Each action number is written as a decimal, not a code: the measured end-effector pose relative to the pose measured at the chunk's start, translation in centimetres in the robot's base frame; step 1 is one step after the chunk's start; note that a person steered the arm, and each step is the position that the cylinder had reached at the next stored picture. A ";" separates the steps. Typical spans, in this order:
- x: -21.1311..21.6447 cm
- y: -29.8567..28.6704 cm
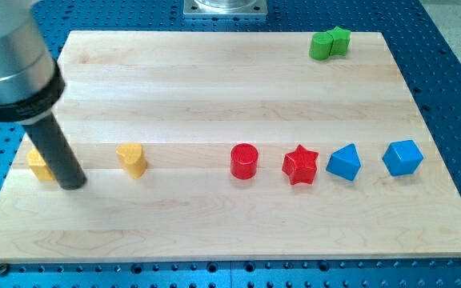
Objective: Form a line with red circle and yellow blocks
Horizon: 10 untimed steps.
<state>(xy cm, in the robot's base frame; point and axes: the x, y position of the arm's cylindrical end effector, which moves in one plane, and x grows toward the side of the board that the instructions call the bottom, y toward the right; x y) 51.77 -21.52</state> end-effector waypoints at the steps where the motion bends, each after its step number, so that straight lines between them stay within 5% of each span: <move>1: -2.3 3.0; 5: -1.0 5.6; 7: -1.0 14.8; 8: 0.0 12.2; 10: 4.8 -4.4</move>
<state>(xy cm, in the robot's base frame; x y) 56.55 -25.89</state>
